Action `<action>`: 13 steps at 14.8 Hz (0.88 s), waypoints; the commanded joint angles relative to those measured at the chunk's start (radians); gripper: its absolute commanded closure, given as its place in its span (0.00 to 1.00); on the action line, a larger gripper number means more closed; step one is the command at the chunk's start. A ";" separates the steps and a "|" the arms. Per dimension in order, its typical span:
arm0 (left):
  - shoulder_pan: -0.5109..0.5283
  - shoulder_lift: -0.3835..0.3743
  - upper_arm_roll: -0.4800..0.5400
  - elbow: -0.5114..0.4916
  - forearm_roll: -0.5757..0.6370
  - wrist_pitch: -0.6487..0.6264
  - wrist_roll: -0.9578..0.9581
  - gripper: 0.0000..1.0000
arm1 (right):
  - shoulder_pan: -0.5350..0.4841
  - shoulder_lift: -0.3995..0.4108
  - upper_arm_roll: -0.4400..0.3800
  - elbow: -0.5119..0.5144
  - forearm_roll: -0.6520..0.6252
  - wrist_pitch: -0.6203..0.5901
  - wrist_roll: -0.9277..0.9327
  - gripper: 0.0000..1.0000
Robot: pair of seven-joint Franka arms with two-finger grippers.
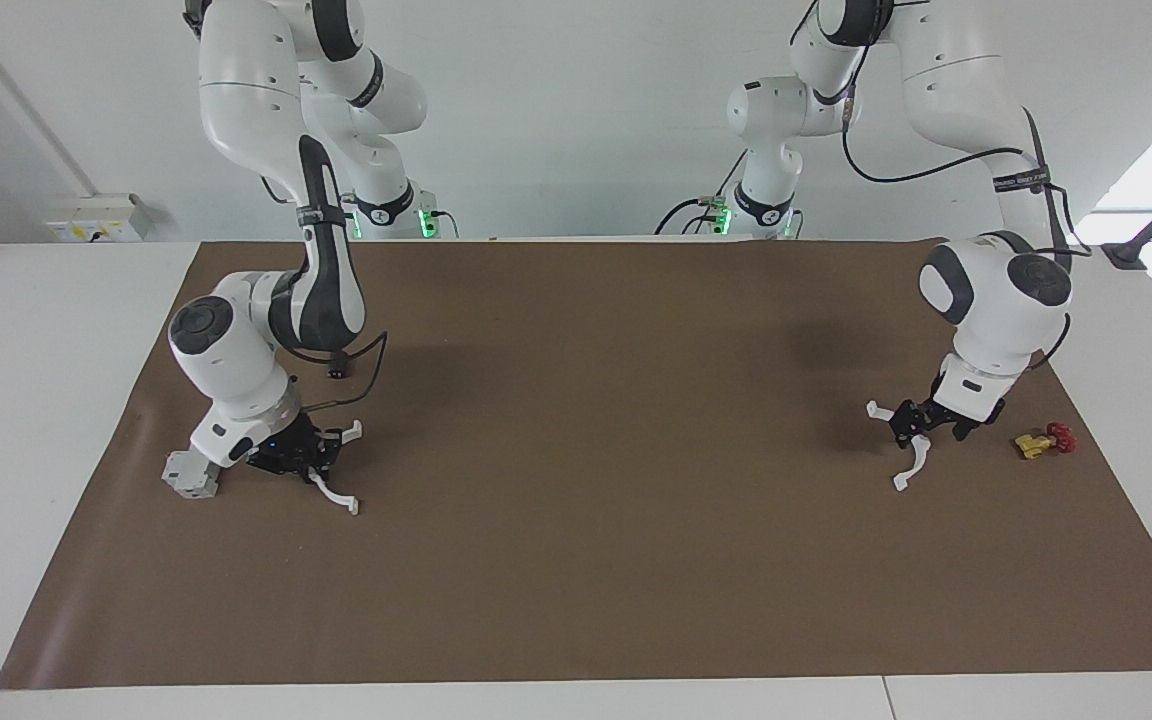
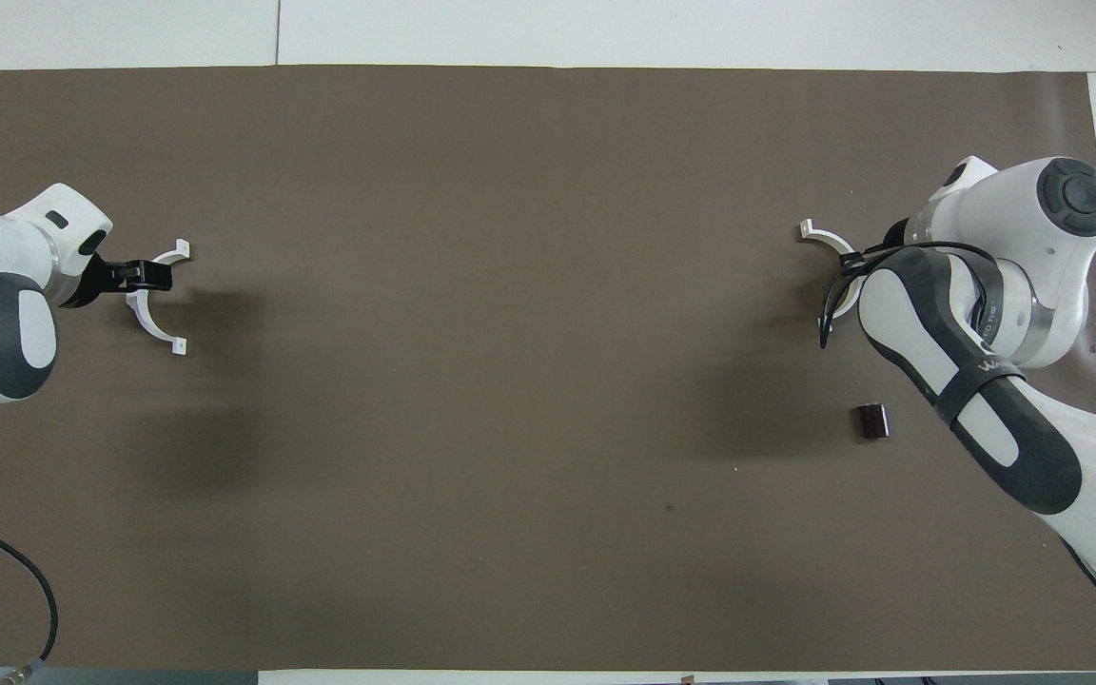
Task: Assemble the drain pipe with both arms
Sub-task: 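Carry both white clamp halves toward each other at the table center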
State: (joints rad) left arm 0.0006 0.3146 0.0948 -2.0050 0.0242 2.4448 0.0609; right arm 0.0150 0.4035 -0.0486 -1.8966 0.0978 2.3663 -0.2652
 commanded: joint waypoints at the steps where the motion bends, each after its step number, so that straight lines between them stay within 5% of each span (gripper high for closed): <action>1: -0.001 0.026 0.006 -0.011 0.019 0.054 0.008 0.02 | 0.072 0.011 0.016 0.158 0.014 -0.167 0.090 1.00; 2: -0.001 0.026 0.006 -0.011 0.019 0.050 0.007 0.05 | 0.133 0.027 0.016 0.238 -0.002 -0.244 0.198 1.00; 3: -0.004 0.026 0.006 -0.012 0.019 0.050 0.004 0.22 | 0.207 0.049 0.016 0.304 -0.030 -0.298 0.315 1.00; 4: -0.004 0.026 0.006 -0.012 0.017 0.042 -0.001 0.68 | 0.267 0.060 0.016 0.347 -0.055 -0.327 0.418 1.00; 5: -0.004 0.024 0.006 -0.012 0.019 0.039 -0.004 1.00 | 0.314 0.069 0.016 0.385 -0.046 -0.343 0.495 1.00; 8: -0.011 0.018 0.008 -0.017 0.017 0.017 -0.007 1.00 | 0.439 0.098 0.018 0.399 -0.043 -0.288 0.674 1.00; 13: -0.013 -0.032 0.010 -0.003 0.017 -0.049 -0.004 1.00 | 0.523 0.161 0.018 0.360 -0.050 -0.162 0.682 1.00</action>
State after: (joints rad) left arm -0.0035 0.3299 0.0957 -2.0014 0.0242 2.4389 0.0607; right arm 0.5264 0.5495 -0.0305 -1.5359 0.0664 2.1854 0.4104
